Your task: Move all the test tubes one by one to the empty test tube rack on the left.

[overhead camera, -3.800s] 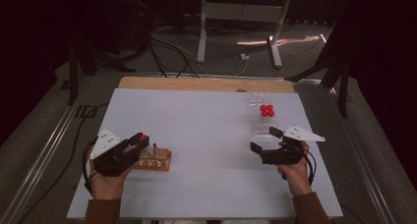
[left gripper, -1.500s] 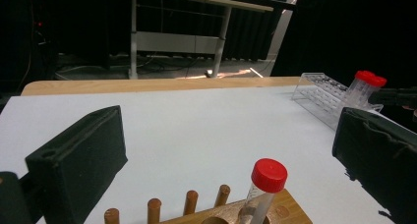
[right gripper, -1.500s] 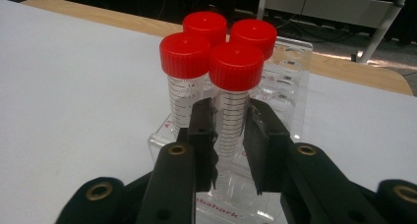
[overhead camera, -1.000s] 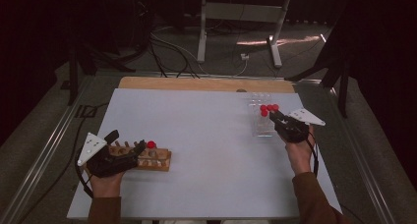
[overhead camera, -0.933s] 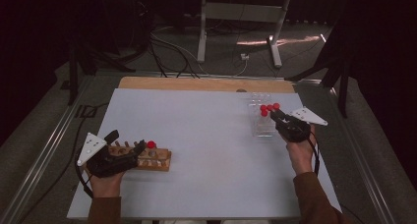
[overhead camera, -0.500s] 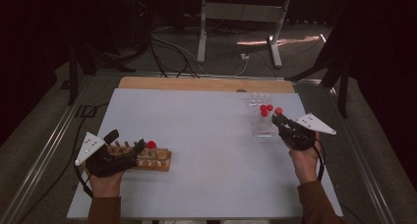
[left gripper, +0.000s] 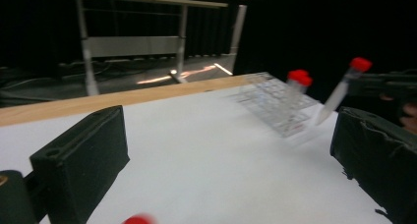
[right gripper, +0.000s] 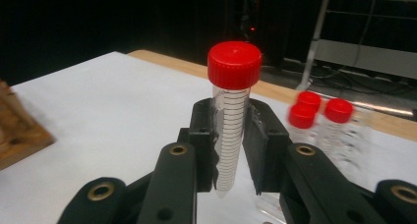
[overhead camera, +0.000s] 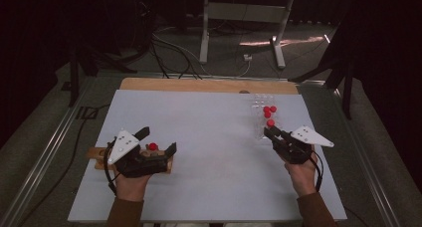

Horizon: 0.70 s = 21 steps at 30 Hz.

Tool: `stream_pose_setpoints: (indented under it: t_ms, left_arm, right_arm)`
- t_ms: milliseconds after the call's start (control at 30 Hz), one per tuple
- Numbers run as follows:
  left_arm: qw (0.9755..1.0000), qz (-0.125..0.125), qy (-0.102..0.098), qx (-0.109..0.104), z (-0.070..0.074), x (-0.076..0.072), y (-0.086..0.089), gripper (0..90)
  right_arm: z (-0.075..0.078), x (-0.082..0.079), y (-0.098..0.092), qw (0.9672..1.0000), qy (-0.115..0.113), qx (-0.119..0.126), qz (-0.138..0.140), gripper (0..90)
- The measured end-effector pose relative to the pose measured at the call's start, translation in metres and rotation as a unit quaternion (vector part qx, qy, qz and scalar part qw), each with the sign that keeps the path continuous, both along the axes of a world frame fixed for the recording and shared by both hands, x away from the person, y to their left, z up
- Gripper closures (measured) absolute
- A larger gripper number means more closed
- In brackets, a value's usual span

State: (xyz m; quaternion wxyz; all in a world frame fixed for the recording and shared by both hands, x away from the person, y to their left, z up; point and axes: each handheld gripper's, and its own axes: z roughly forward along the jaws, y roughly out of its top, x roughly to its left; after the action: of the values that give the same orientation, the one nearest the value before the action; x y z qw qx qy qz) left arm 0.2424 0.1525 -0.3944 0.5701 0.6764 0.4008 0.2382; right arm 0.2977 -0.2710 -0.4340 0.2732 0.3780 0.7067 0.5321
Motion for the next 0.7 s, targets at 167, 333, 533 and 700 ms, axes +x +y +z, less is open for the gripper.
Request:
stream_pose_setpoints:
  t_ms: [167, 333, 533, 700]
  left_arm:
    - [0.9995, -0.023, 0.006, 0.019, 0.004, 0.004, -0.027, 2.7]
    - [0.9983, -0.053, 0.014, 0.020, 0.000, 0.010, -0.055, 3.9]
    - [0.9953, -0.089, 0.026, 0.026, -0.007, 0.019, -0.086, 4.3]
    - [0.9927, -0.108, 0.038, 0.038, -0.013, 0.025, -0.108, 5.7]
  right_arm:
    - [0.000, -0.006, 0.009, 0.9999, 0.002, 0.003, 0.016, 74.3]
    - [-0.005, -0.014, 0.018, 0.9994, 0.009, 0.000, 0.032, 74.3]
    - [-0.009, -0.018, 0.035, 0.9985, 0.011, -0.014, 0.052, 74.3]
    - [-0.015, -0.019, 0.045, 0.9975, 0.016, -0.024, 0.065, 74.3]
